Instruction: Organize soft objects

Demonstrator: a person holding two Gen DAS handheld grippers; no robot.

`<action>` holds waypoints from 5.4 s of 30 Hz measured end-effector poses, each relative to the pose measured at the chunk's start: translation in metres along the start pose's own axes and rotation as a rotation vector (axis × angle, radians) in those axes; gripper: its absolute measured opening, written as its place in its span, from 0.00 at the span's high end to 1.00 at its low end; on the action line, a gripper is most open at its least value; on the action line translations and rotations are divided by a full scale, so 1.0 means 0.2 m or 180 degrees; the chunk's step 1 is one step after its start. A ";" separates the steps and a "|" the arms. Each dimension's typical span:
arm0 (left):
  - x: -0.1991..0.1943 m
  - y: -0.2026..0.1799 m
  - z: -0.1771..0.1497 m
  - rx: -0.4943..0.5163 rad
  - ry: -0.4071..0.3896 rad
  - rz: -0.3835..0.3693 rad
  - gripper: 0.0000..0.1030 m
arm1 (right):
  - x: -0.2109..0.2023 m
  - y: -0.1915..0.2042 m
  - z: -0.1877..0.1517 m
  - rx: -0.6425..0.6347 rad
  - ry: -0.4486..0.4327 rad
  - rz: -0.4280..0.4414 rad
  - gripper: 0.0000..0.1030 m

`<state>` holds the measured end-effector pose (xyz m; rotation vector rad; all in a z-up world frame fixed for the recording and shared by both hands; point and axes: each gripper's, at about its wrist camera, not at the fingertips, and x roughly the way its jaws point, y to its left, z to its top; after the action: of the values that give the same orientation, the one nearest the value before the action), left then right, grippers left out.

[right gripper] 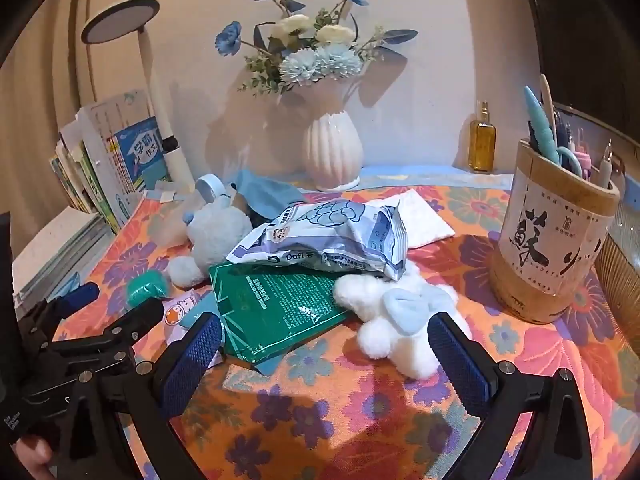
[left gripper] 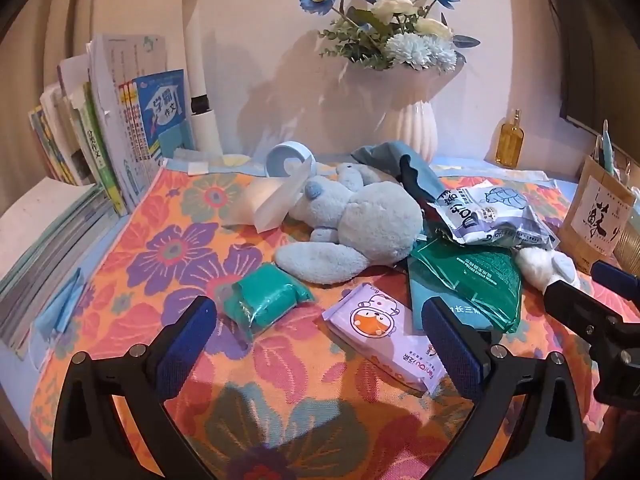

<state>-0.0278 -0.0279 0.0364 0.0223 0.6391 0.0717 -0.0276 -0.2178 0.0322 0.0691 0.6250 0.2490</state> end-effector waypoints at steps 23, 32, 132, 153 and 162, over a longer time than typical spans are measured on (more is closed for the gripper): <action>0.01 -0.02 -0.01 0.0077 0.0038 -0.0005 0.01 | 0.00 0.02 -0.01 -0.0042 -0.0103 -0.0063 0.00; 0.01 -0.03 -0.01 0.0081 0.0048 -0.0010 0.01 | 0.01 0.01 0.00 -0.0068 0.0048 -0.0083 0.00; 0.08 0.35 -0.03 0.0267 0.0572 -0.1121 0.65 | 0.12 0.49 -0.13 -0.0588 0.0941 0.0895 0.76; 0.07 0.47 -0.03 -0.0098 0.0292 -0.0867 0.64 | 0.38 0.65 -0.02 -0.1006 0.1060 0.0831 0.60; 0.05 0.48 -0.04 -0.0104 0.0238 -0.0813 0.64 | 0.09 0.40 -0.19 -0.0761 0.0971 0.0703 0.60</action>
<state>-0.0299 0.0687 0.0286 -0.0939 0.7108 -0.1645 -0.0526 -0.1369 0.0025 -0.1335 0.8874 0.5532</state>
